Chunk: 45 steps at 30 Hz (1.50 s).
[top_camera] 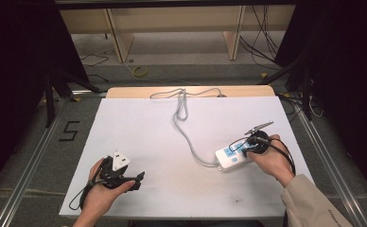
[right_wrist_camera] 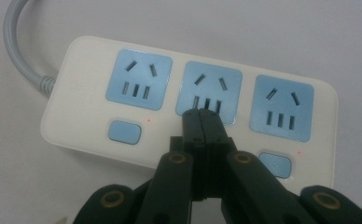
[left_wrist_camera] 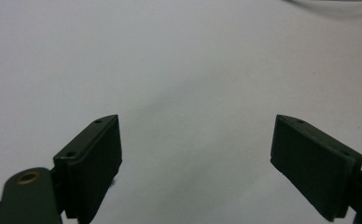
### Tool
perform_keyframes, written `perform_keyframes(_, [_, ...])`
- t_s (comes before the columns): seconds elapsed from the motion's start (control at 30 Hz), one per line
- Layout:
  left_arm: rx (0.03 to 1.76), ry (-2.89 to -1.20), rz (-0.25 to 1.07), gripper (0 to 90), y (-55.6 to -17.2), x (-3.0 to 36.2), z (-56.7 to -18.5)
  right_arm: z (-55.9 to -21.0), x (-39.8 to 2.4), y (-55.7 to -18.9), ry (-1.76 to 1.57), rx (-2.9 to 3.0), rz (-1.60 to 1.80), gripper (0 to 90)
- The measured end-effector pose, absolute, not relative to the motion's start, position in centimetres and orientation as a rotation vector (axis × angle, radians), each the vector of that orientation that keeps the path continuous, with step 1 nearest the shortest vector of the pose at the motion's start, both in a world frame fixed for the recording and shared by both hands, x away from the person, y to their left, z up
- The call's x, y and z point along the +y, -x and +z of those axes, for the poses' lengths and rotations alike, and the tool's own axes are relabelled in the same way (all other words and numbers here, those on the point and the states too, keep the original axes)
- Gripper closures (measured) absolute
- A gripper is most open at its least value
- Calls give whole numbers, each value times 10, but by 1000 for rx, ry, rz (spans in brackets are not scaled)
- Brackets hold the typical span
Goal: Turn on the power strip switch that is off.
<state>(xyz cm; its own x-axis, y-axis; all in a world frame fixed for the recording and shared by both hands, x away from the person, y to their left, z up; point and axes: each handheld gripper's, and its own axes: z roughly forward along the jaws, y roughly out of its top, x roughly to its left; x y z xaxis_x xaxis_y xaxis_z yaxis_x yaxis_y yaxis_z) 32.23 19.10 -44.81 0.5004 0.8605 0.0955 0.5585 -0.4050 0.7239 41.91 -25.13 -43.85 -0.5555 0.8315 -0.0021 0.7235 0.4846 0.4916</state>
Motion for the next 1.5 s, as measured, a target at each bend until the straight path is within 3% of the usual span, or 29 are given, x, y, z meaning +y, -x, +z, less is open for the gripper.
perform_keyframes(1.5, [1156, -2111, 629, 160, -321, 191, -448, -441, -253, -419, -1354, 2479, 672, 900])
